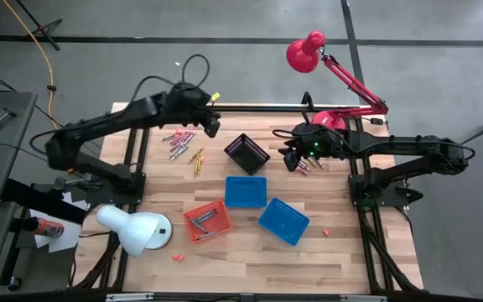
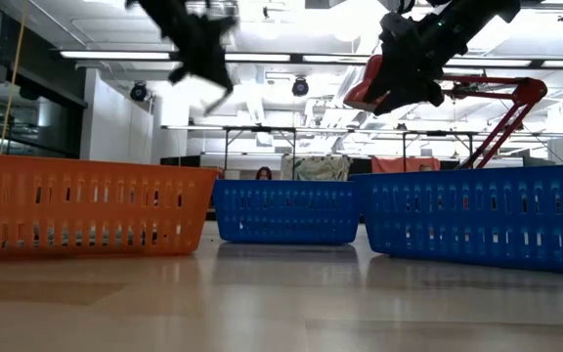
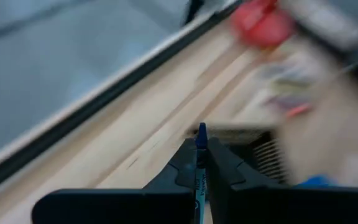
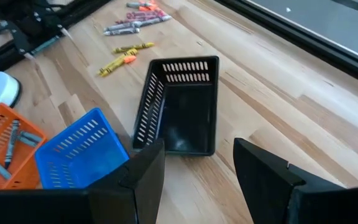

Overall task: Sort crayons
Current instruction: Put the blue/green crayon into the orange bin

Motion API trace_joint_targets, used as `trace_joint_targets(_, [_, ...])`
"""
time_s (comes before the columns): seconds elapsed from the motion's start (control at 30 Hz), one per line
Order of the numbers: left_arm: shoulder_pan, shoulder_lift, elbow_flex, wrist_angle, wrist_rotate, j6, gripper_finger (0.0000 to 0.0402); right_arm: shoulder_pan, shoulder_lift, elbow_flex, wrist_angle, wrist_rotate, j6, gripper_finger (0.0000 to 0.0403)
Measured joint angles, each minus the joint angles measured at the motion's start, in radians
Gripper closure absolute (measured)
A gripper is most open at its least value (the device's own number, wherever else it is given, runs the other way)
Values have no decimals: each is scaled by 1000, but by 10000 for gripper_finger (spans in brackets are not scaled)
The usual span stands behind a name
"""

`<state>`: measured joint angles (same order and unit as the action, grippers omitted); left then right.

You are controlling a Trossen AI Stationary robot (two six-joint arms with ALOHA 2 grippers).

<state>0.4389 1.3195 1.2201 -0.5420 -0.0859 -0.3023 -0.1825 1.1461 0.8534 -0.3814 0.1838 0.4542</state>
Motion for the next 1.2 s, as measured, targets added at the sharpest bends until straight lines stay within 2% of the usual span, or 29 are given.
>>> trace_joint_targets(0.13, [-127,-82,0,121,-34,-1,401,0,0,0,20,-18,-31,218])
trace_joint_targets(0.3, [-246,-115,-42,270,-72,70,401,0,0,0,50,-65,-67,218])
trace_joint_targets(0.47, [-268,-112,-86,376,-85,72,401,0,0,0,58,-74,-71,218])
trace_joint_targets(0.6, [-270,-113,-86,374,-73,65,401,0,0,0,58,-76,-70,218])
trace_joint_targets(0.7, [-308,-121,-85,310,0,35,401,0,0,0,58,-76,-70,218])
trace_joint_targets(0.9, [-504,-72,-85,-38,31,-90,401,0,0,0,57,-76,-89,218])
trace_joint_targets(1.03, [-624,26,-85,-115,132,-185,401,-1,0,0,57,-76,-105,218])
trace_joint_targets(1.13, [-673,123,-85,-172,221,-235,401,-3,0,0,57,-75,-116,218])
trace_joint_targets(1.2, [-690,191,-85,-228,234,-246,401,-3,0,0,57,-75,-120,218])
